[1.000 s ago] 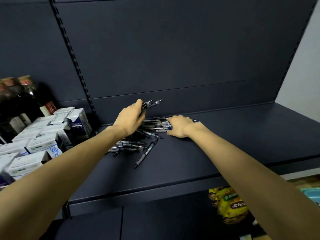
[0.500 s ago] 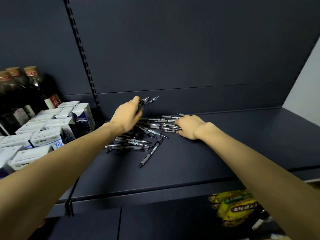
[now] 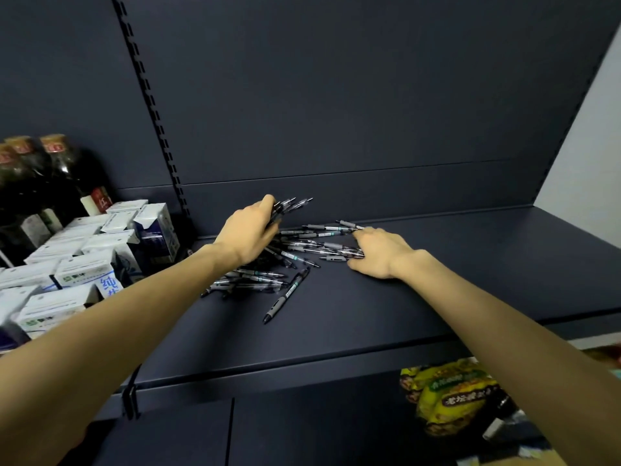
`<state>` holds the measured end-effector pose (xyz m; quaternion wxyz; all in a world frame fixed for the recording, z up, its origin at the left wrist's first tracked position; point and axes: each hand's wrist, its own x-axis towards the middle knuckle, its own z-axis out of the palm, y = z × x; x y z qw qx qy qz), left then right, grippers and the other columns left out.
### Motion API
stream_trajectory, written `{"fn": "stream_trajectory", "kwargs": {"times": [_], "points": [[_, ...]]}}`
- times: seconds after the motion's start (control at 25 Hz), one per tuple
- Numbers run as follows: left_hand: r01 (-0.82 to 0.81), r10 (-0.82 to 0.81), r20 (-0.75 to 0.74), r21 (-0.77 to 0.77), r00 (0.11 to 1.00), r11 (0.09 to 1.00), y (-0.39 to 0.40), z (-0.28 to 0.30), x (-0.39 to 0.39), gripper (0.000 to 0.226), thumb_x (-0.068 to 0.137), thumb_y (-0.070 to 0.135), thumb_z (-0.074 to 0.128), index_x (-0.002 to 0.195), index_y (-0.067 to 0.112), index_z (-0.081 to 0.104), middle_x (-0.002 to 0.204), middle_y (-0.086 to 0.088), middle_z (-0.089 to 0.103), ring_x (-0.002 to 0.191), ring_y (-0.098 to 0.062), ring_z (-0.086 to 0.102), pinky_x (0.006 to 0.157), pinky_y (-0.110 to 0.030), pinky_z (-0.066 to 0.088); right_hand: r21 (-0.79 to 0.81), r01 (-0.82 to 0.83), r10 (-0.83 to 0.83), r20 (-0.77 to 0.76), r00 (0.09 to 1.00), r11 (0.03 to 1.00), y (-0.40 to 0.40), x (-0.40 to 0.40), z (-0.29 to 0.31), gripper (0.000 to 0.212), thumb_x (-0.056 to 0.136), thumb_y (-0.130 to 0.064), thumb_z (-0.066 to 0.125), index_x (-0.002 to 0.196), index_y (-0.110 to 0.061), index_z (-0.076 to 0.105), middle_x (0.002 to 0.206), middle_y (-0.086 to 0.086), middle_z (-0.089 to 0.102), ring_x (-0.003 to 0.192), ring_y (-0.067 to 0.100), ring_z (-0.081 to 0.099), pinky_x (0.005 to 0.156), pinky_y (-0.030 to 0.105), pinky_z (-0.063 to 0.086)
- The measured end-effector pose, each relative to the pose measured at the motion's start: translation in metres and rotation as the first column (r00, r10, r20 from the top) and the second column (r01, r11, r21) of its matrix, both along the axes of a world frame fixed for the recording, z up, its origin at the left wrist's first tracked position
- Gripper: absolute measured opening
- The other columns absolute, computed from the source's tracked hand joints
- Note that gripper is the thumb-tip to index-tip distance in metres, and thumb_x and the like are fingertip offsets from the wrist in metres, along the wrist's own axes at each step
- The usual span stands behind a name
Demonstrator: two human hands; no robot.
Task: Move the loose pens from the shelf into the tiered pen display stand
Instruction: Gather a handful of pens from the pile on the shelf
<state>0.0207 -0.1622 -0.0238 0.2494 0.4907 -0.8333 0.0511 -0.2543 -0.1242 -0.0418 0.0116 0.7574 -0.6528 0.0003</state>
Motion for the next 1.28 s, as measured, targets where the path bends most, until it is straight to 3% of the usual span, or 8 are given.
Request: {"fn": "stream_trajectory", "kwargs": {"times": [0.12,0.2,0.56,0.76,0.88,1.0,1.12,1.28], "points": [[-0.006,0.006,0.015,0.002,1.0,1.0,0.002,-0.001,-0.001,0.022,0.105,0.027,0.048,0.101,0.008,0.038,0.088,-0.009,0.056,0.071,-0.04,0.048,0.065,-0.042,0.038,-0.058,0.108,-0.107,0.034,0.994,0.992,0.008,-0.013,-0.011,0.102,0.088,-0.075,0.05,0.159,-0.008,0.02,0.161,0.012,0.029,0.149,0.032,0.025,0.119,0.046,0.029],[-0.003,0.003,0.017,0.002,1.0,1.0,0.003,-0.001,-0.001,0.022,0.105,0.027,0.049,0.1,0.008,0.037,0.088,-0.008,0.054,0.071,-0.039,0.047,0.065,-0.042,0.038,0.007,0.197,-0.197,0.098,0.975,0.98,0.011,-0.02,-0.019,0.12,0.083,-0.086,0.043,0.162,-0.006,0.0,0.169,0.013,0.009,0.156,0.032,0.007,0.126,0.048,0.015],[-0.043,0.043,0.016,0.009,0.999,0.999,-0.001,0.001,0.01,0.025,0.105,0.028,0.048,0.097,0.009,0.035,0.084,-0.006,0.051,0.069,-0.037,0.044,0.064,-0.042,0.037,0.084,0.201,-0.218,0.353,0.91,0.976,0.005,0.013,-0.04,0.128,0.081,-0.087,0.045,0.16,-0.008,-0.018,0.169,0.014,-0.019,0.157,0.031,-0.01,0.128,0.044,0.001],[-0.04,0.039,0.024,0.007,0.999,0.999,0.0,-0.001,0.014,0.023,0.105,0.028,0.049,0.097,0.011,0.034,0.083,-0.003,0.049,0.068,-0.035,0.042,0.065,-0.04,0.036,0.063,0.116,-0.132,0.411,0.902,0.991,-0.008,0.029,-0.037,0.112,0.091,-0.07,0.055,0.162,-0.005,-0.003,0.17,0.013,-0.014,0.157,0.031,-0.009,0.128,0.042,0.008],[-0.039,0.039,0.035,0.012,0.999,0.999,-0.001,-0.001,0.015,0.023,0.105,0.028,0.049,0.098,0.011,0.034,0.083,-0.003,0.048,0.069,-0.035,0.042,0.065,-0.041,0.036,0.062,0.053,-0.074,0.408,0.91,0.997,-0.015,0.031,-0.033,0.081,0.097,-0.056,0.057,0.151,-0.001,0.035,0.169,0.013,0.008,0.156,0.03,0.009,0.124,0.043,0.024],[-0.037,0.036,0.038,0.019,0.999,0.999,-0.003,-0.004,0.013,0.023,0.105,0.028,0.048,0.099,0.009,0.036,0.084,-0.004,0.05,0.071,-0.039,0.047,0.066,-0.041,0.037,0.058,0.029,-0.047,0.343,0.938,0.998,-0.018,0.025,-0.028,0.064,0.096,-0.056,0.059,0.137,-0.006,0.054,0.149,0.011,0.043,0.14,0.03,0.04,0.112,0.044,0.04],[-0.015,0.014,0.049,0.019,0.999,1.0,-0.002,-0.008,0.008,0.023,0.105,0.028,0.049,0.1,0.009,0.037,0.085,-0.005,0.051,0.073,-0.042,0.049,0.065,-0.041,0.036,0.086,0.078,-0.1,0.289,0.952,0.993,-0.019,0.024,-0.016,0.052,0.088,-0.06,0.068,0.111,-0.013,0.068,0.133,0.009,0.052,0.13,0.031,0.045,0.104,0.043,0.045],[0.007,-0.009,0.047,0.033,0.999,0.999,-0.001,-0.011,0.002,0.023,0.103,0.026,0.051,0.098,0.01,0.035,0.084,-0.006,0.052,0.071,-0.038,0.046,0.064,-0.04,0.036,0.143,0.092,-0.124,0.233,0.965,0.985,-0.018,0.023,-0.005,0.047,0.085,-0.061,0.071,0.09,-0.014,0.067,0.11,0.004,0.058,0.116,0.027,0.052,0.091,0.037,0.048]]}}
